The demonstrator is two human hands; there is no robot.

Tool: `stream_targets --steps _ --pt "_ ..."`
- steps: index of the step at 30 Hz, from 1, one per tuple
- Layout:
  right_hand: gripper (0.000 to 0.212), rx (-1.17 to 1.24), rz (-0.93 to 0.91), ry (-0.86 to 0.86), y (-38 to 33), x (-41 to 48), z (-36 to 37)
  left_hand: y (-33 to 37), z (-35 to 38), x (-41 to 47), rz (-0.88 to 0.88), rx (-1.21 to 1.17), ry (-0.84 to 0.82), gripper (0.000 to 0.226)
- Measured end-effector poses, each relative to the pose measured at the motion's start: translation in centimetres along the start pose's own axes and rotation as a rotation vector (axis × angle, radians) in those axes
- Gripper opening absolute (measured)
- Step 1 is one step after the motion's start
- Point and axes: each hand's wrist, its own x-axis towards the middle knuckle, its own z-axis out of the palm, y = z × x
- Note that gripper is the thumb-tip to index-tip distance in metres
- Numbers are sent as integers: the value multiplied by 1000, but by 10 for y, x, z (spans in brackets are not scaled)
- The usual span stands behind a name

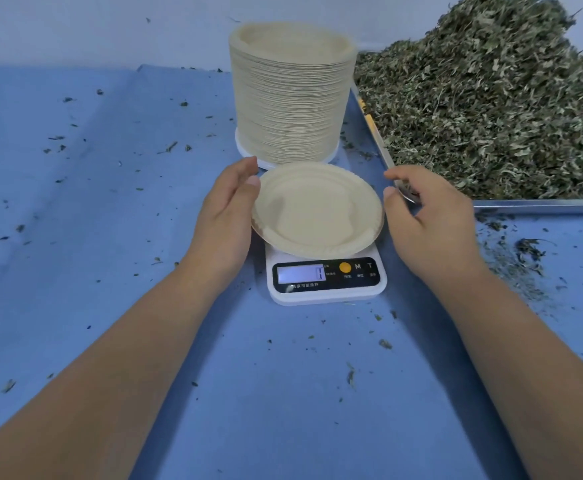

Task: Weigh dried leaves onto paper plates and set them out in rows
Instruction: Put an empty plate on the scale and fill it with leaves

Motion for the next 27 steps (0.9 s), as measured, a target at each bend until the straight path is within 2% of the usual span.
stream_targets --steps 6,8,10,12,14,17,21,23,25,27 --pt "32 -216 -51 -60 6 37 -7 2 2 -4 -5 76 -56 43" --pt "35 -389 22 -182 14 59 -7 0 3 -4 2 98 -57 46" --pt "56 -530 159 -380 21 72 -5 -1 2 -4 -1 116 -49 47" --pt "75 -582 250 -528 24 77 -4 -1 1 -3 7 133 -47 45" --pt "79 -608 253 -596 23 79 -3 -2 -1 -2 9 113 -47 43" --pt "70 -641 187 -585 25 82 -2 -4 -2 -1 -3 75 -36 39" --pt "66 -611 135 -398 26 83 -14 -3 -1 -2 -17 48 -33 41" --pt "76 -682 206 -395 28 82 -21 -2 -1 -2 -18 45 -28 41" --pt "96 -725 311 -491 31 77 -23 -3 -1 -2 -10 53 -27 38" --pt "104 -710 334 -535 32 72 -20 -3 -1 -3 -2 67 -28 35"
